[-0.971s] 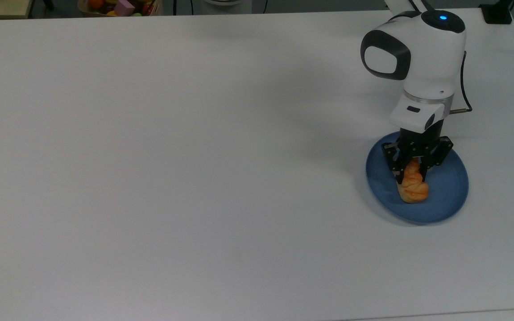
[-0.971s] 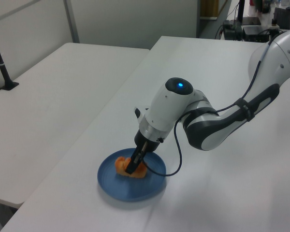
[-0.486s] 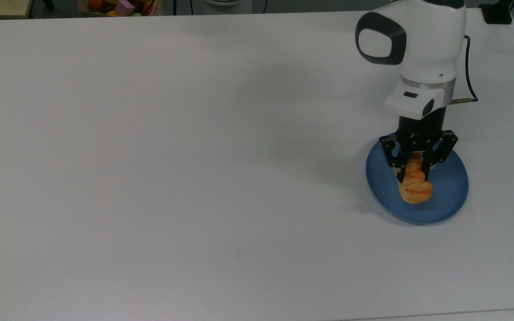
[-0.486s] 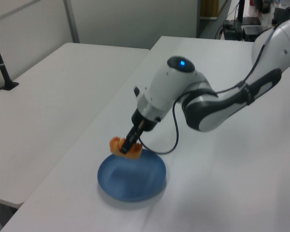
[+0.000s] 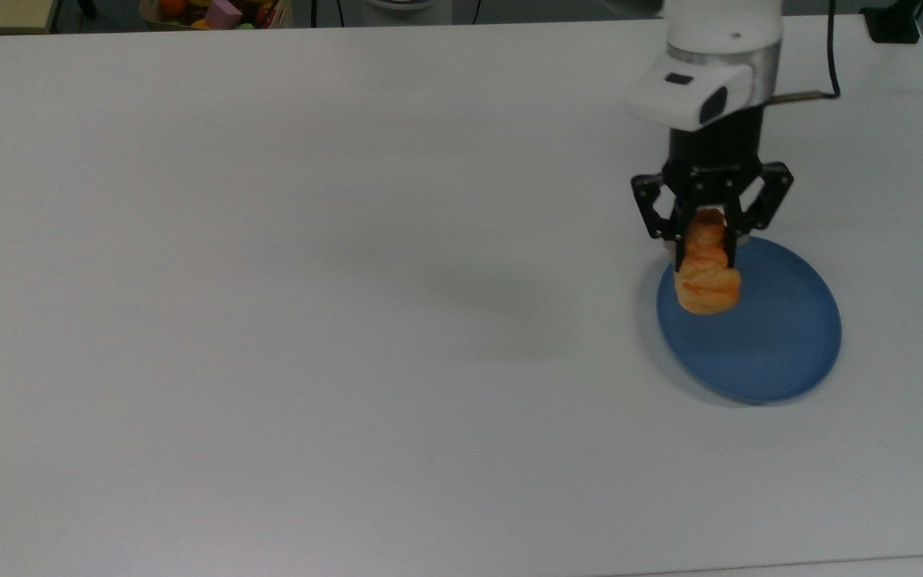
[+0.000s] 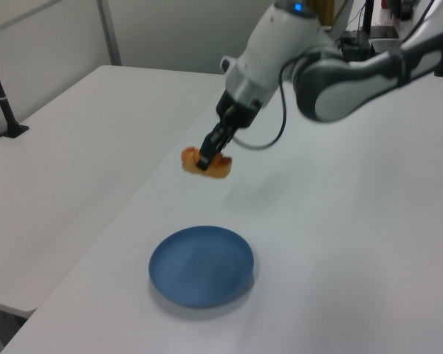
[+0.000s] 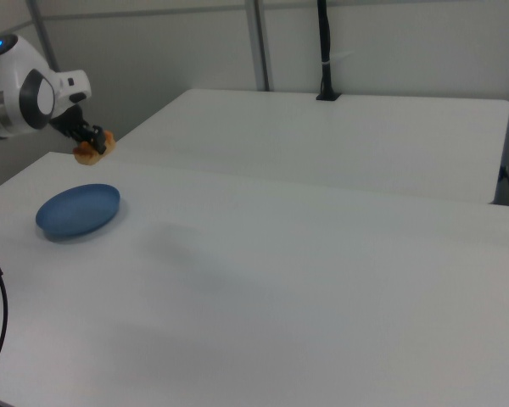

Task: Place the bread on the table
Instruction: 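Carry the held bread roll away from the plate across the table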

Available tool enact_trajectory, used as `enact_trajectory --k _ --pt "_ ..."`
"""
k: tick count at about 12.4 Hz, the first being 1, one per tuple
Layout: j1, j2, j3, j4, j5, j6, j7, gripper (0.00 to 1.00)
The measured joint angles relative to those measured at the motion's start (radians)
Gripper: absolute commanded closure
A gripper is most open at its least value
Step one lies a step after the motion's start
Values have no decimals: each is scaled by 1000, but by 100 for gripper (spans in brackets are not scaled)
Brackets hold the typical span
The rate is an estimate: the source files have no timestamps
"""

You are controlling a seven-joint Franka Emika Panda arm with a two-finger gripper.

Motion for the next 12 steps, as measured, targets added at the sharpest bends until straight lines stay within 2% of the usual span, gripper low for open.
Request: enact_trajectory --k 3,6,10,12 --pt "-94 -120 0 -49 131 -154 -211 54" --pt "-219 -189 8 -82 215 -259 -450 54" --pt "-425 -178 34 -115 225 -269 -664 53" --pt "-483 -157 36 -119 240 -262 -726 53"
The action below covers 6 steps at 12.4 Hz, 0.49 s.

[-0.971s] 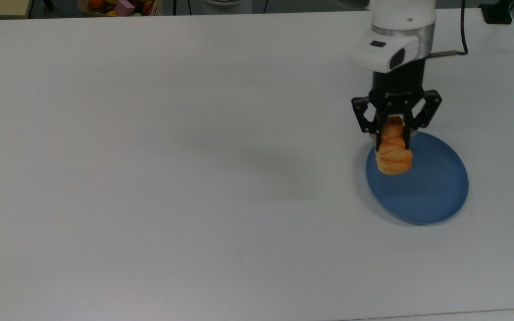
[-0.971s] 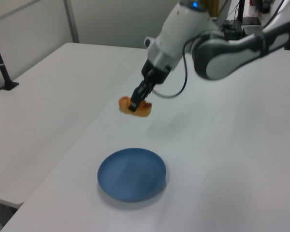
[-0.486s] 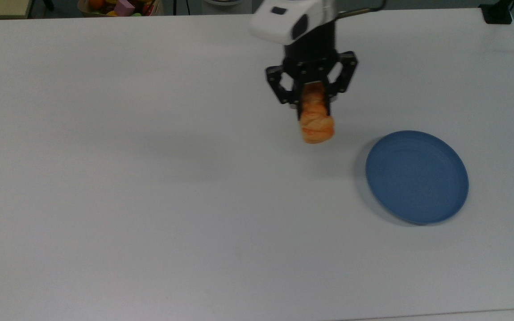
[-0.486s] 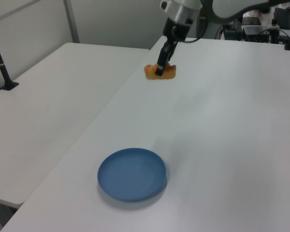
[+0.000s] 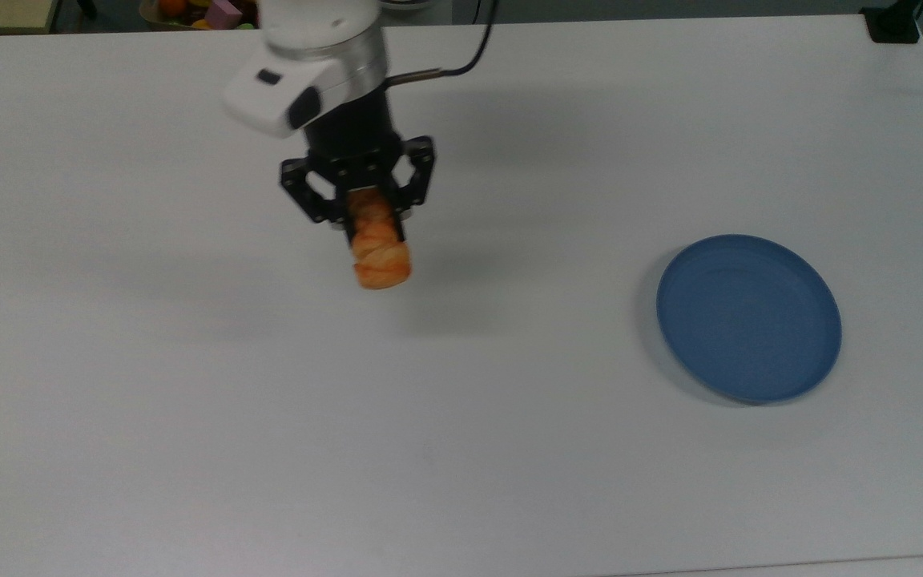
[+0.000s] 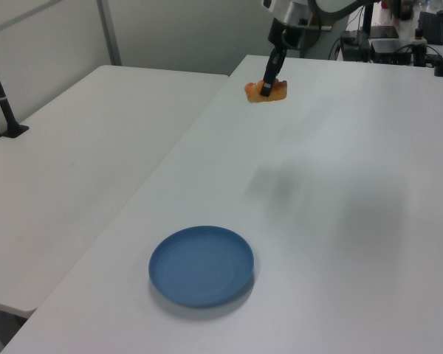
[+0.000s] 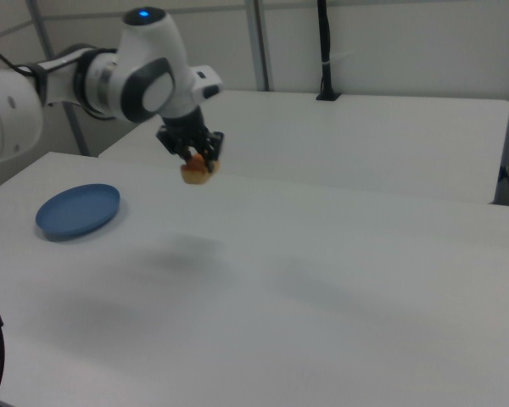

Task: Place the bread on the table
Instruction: 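Carry the held bread roll away from the plate across the table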

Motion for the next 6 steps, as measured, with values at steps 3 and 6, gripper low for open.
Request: enact_trajectory --k 3,6 --pt "-69 74 3 -12 13 119 -52 53" --pt "-78 149 4 -26 13 254 -57 53"
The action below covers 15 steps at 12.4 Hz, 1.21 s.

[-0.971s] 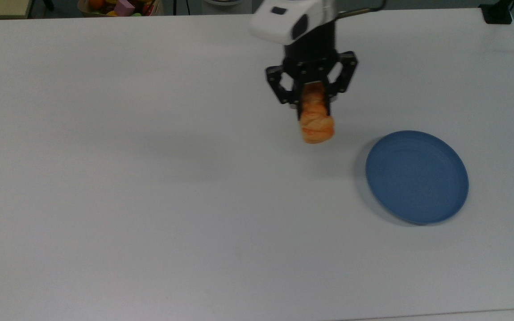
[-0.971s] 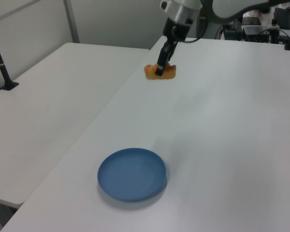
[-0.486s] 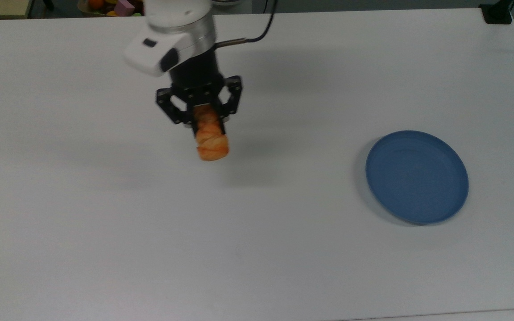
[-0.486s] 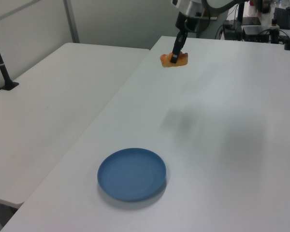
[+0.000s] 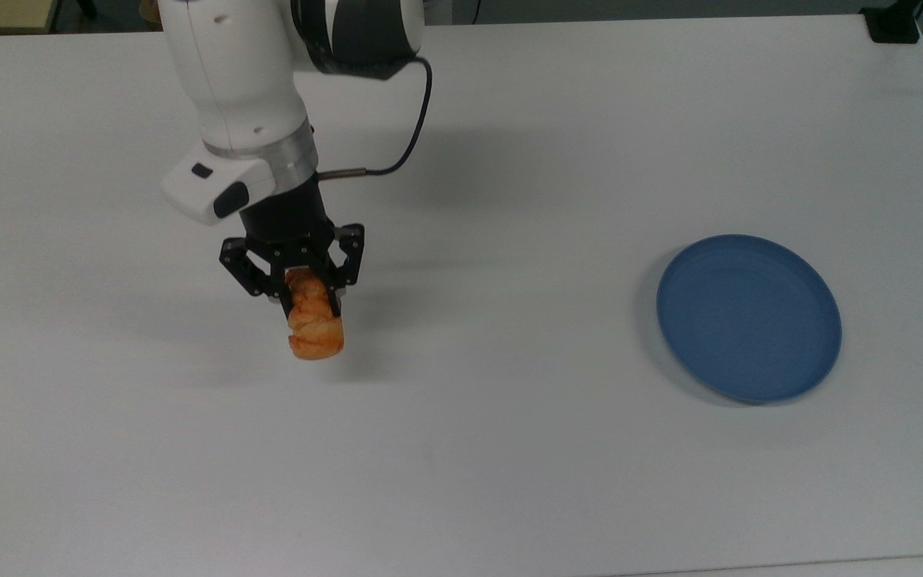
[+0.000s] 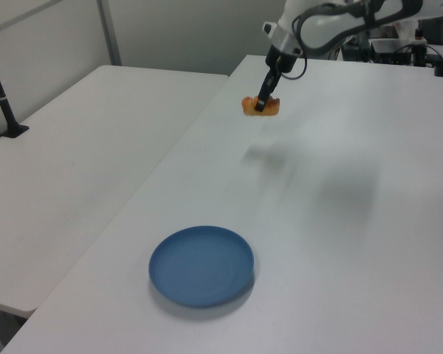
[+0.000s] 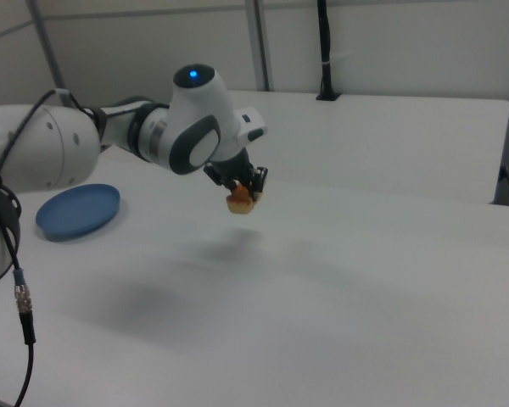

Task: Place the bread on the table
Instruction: 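Carry the held bread roll away from the plate across the table, then lower the bread roll onto the table and open the gripper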

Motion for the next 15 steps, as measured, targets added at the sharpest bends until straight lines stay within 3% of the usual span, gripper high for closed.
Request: enact_trajectory --k 8,9,11,12,15 --pt "-4 152 0 -40 -5 222 -2 50" --pt "-4 162 0 -40 -12 228 -2 32" --pt "-4 167 0 -40 -13 240 -3 5" --pt "-4 168 0 -40 -13 241 -2 0" --pt "-8 168 0 -40 -13 241 -2 0"
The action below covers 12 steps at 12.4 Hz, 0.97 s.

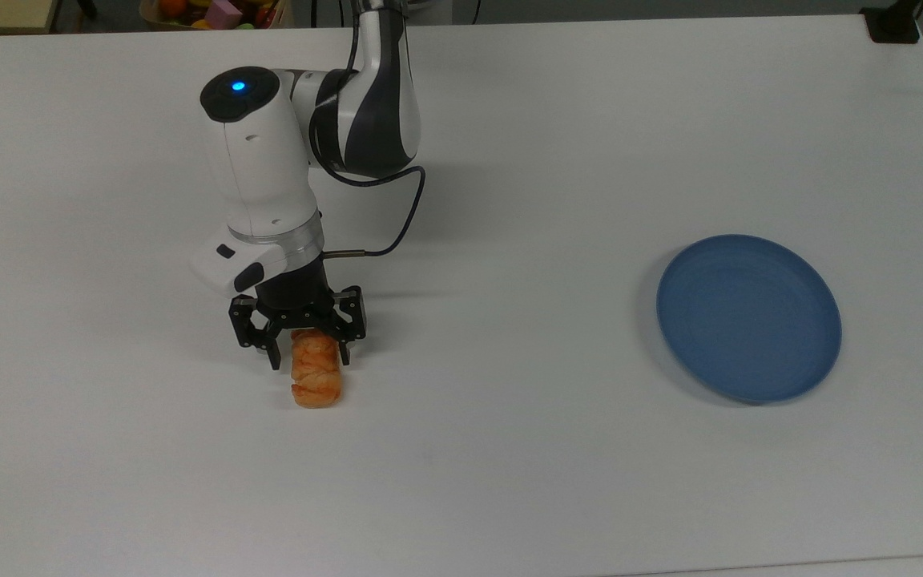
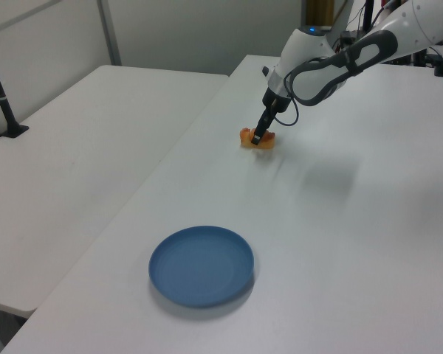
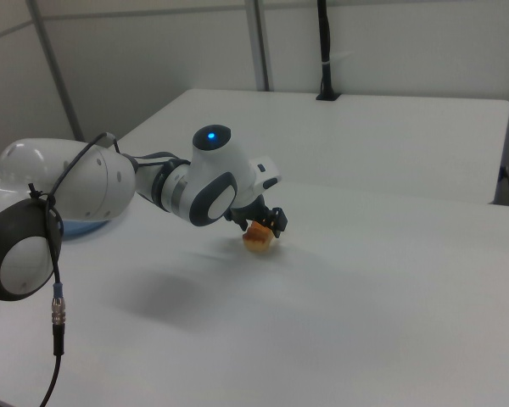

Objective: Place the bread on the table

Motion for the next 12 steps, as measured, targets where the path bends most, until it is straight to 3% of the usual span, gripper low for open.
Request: enact_trajectory --k 4,9,12 --pt "-6 -43 0 2 0 -39 38 0" --pt "-6 -284 -24 0 0 -473 199 0" --pt "-3 -381 -25 -1 -49 -659 308 0"
